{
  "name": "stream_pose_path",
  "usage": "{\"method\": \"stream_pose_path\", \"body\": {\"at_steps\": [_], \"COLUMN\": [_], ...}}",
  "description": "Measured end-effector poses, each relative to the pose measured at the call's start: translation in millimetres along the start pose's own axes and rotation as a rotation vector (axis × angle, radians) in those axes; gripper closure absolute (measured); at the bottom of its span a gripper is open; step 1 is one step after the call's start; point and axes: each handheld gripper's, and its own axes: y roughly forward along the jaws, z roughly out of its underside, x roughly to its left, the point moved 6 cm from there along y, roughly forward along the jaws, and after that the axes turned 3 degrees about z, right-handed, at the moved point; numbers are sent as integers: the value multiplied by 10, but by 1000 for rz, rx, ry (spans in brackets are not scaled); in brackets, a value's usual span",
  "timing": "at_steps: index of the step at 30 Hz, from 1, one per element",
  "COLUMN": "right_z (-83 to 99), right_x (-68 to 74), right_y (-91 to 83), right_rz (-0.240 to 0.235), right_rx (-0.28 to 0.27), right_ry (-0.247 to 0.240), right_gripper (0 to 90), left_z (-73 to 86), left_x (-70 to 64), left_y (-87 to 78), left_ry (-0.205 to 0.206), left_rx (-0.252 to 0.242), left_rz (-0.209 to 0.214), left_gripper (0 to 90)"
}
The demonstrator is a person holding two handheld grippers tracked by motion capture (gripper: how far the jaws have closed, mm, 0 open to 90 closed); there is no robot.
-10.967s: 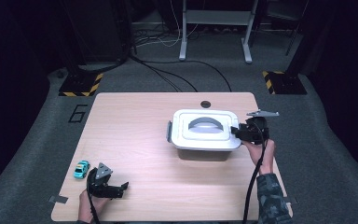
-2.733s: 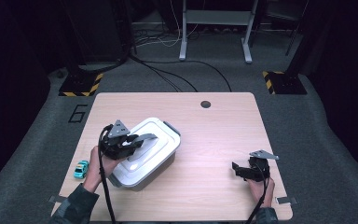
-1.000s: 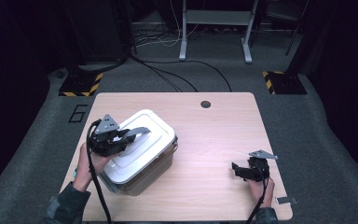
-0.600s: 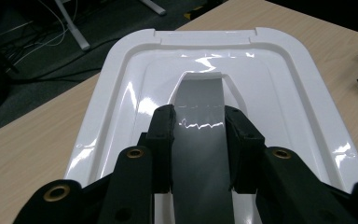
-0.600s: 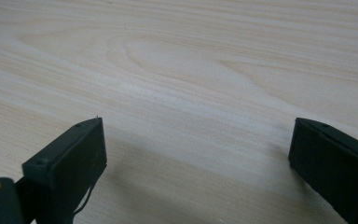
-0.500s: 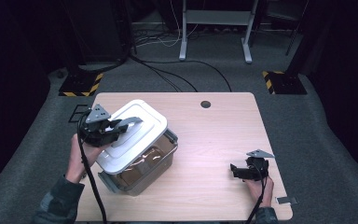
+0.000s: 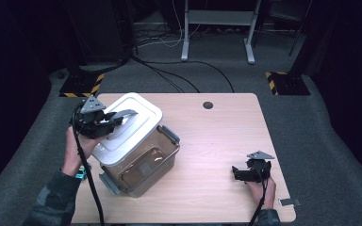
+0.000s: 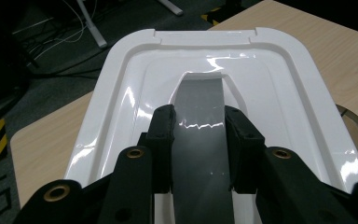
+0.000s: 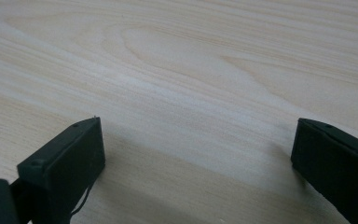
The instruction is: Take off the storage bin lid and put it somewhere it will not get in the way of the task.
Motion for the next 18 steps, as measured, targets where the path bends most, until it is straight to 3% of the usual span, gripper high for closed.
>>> {"method": "stream_pose_path", "body": {"at_steps": [3, 18], "right_z": [-2, -4], "right_x": [0, 2], "right_y": [3, 5], "right_rz": [0, 0], "right_rx": [-1, -1], "right_ry": [-1, -2], "right_gripper": [17, 18], "left_z": [-30, -106], "left_x": [90, 460], "left_y": [10, 94], "left_ry": [-5, -47], "left_rx": [7, 26], "left_rz": [-26, -75], "left_gripper": [669, 669]}}
